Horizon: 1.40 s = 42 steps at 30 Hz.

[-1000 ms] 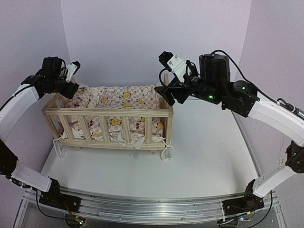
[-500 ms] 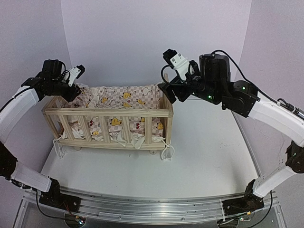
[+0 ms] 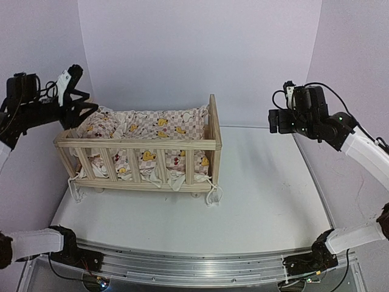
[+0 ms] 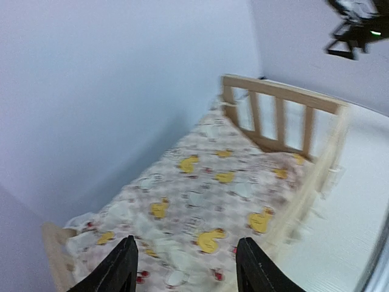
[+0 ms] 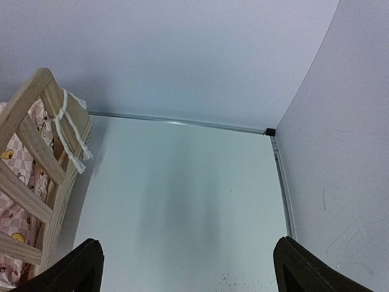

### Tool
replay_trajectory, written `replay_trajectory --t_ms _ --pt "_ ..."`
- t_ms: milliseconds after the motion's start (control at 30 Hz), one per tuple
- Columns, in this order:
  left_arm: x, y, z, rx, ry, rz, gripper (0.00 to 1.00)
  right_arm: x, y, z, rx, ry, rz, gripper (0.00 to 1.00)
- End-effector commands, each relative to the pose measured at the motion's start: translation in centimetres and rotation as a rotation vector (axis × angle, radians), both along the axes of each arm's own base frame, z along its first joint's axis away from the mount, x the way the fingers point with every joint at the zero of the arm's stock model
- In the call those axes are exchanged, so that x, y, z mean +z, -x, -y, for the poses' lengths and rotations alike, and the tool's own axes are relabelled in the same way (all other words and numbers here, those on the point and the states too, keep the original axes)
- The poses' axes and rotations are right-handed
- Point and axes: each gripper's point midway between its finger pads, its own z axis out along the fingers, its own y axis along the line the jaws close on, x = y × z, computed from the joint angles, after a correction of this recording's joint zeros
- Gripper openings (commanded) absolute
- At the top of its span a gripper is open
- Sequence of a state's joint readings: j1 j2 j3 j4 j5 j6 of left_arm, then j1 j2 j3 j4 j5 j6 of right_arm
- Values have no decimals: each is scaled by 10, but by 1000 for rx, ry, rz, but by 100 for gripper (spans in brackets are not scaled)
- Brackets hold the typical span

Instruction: Set up the pet bed

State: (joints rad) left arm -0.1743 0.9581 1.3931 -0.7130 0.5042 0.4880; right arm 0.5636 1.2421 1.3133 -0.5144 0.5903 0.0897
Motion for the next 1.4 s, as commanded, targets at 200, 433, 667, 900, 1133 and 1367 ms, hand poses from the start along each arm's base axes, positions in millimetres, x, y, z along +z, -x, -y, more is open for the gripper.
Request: replay_trajectory --t_ms 200,433,667,900,1133,1367 --pt "-156 101 4 -219 -142 -231 55 -76 42 14 -62 -132 -197 98" --pt "-181 32 -36 205 -1 -133 59 -132 55 36 -91 -103 -263 98" --pt "-188 9 -27 238 294 -148 81 -187 54 66 -82 -163 -186 98" --pt "-234 -11 -25 285 421 -242 100 -225 57 92 -130 -140 -35 98" --pt "-253 -24 -40 383 435 -197 100 -237 68 110 -174 -132 87 98" --pt "-272 -22 -59 494 342 -219 100 -257 70 106 -138 -118 23 98"
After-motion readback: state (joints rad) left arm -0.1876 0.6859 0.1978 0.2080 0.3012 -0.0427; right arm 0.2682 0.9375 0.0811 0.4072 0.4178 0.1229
